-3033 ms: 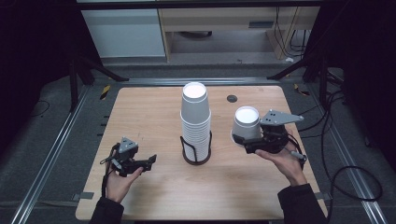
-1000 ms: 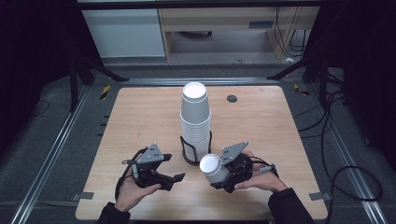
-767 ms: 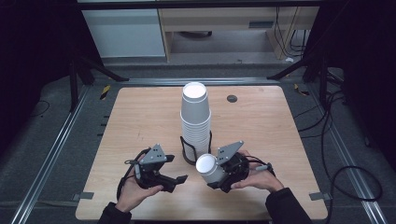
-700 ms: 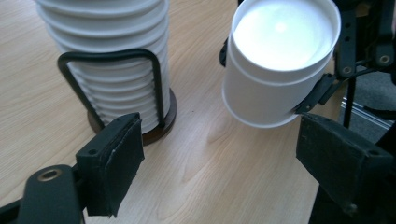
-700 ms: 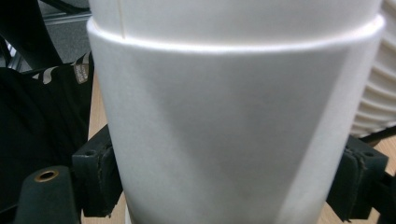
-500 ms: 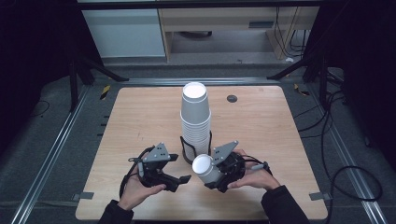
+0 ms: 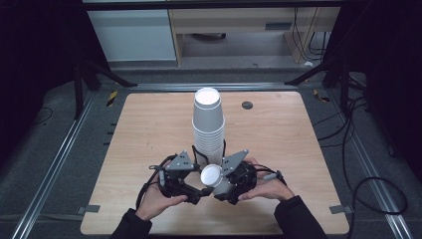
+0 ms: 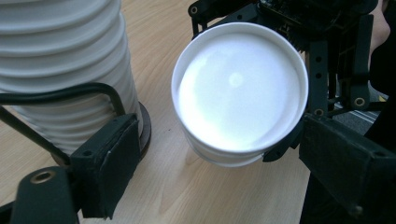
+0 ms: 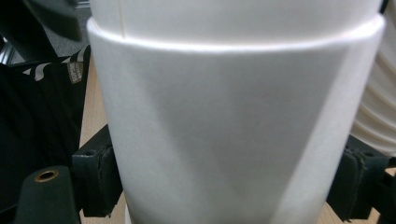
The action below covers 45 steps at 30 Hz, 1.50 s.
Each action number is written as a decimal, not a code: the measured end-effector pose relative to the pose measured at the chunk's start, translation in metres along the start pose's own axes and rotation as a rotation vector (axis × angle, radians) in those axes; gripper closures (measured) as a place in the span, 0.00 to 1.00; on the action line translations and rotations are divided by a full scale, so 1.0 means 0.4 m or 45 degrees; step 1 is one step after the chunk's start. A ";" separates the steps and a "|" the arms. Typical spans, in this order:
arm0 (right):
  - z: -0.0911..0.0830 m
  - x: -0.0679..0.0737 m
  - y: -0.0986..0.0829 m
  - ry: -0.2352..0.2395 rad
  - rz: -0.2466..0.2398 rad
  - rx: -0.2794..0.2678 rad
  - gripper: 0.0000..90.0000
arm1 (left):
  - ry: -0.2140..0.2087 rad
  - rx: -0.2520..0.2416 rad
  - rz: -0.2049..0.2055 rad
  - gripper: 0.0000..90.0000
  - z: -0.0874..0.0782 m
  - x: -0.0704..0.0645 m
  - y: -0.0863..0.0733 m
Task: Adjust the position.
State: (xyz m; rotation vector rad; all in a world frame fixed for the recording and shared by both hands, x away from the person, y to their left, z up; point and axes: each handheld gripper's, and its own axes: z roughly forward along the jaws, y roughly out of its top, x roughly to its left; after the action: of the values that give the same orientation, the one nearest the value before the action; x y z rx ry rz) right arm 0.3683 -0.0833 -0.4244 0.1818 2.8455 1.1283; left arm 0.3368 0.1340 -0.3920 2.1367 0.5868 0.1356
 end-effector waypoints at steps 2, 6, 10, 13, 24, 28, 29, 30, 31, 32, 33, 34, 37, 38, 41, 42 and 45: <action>0.002 0.001 0.001 0.001 0.001 0.002 0.17 | -0.009 0.001 -0.005 0.13 0.006 0.000 0.003; 0.009 0.003 0.004 0.007 -0.011 0.005 0.17 | -0.019 0.013 -0.006 0.13 0.019 -0.002 0.006; 0.015 0.004 0.007 0.007 -0.010 0.010 0.17 | -0.027 0.027 -0.003 0.13 0.030 -0.003 0.009; 0.020 0.006 0.009 0.009 -0.009 0.021 0.17 | -0.030 0.038 0.000 0.14 0.038 -0.005 0.011; 0.025 0.007 0.015 0.017 -0.014 0.006 0.17 | -0.034 0.041 -0.017 0.18 0.051 -0.003 0.013; 0.025 0.009 0.017 0.022 -0.014 0.003 0.17 | -0.045 0.035 -0.021 0.20 0.052 -0.004 0.014; 0.026 0.009 0.018 0.025 -0.012 0.005 0.17 | -0.047 0.036 -0.022 0.22 0.052 -0.004 0.014; 0.026 0.009 0.018 0.025 -0.012 0.005 0.17 | -0.049 0.036 -0.021 0.22 0.052 -0.004 0.015; 0.026 0.009 0.018 0.022 -0.012 0.006 0.17 | -0.045 0.036 -0.017 0.22 0.053 -0.005 0.015; 0.026 0.009 0.017 0.020 -0.013 0.007 0.17 | -0.045 0.036 -0.017 0.22 0.052 -0.005 0.015; 0.026 0.009 0.017 0.021 -0.013 0.007 0.17 | -0.044 0.035 -0.019 0.22 0.052 -0.006 0.014; 0.026 0.009 0.018 0.021 -0.012 0.007 0.17 | -0.042 0.035 -0.023 0.22 0.052 -0.006 0.015; 0.027 0.009 0.019 0.027 0.001 0.005 0.17 | -0.035 0.040 -0.013 0.23 0.052 -0.007 0.015; 0.028 0.010 0.019 0.025 0.001 0.009 0.17 | -0.034 0.041 -0.012 0.23 0.052 -0.008 0.014; 0.029 0.009 0.019 0.025 -0.011 0.016 0.17 | -0.033 0.042 -0.018 0.23 0.051 -0.009 0.014; 0.029 0.009 0.020 0.026 -0.010 0.016 0.17 | -0.032 0.042 -0.014 0.23 0.051 -0.008 0.014; 0.029 0.010 0.020 0.025 -0.004 0.014 0.17 | -0.032 0.041 -0.015 0.24 0.049 -0.008 0.014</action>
State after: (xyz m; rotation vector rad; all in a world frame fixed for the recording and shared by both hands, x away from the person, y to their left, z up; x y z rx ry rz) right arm 0.3664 -0.0690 -0.4273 0.1682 2.8684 1.1209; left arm 0.3419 0.1152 -0.3991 2.1627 0.5905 0.0934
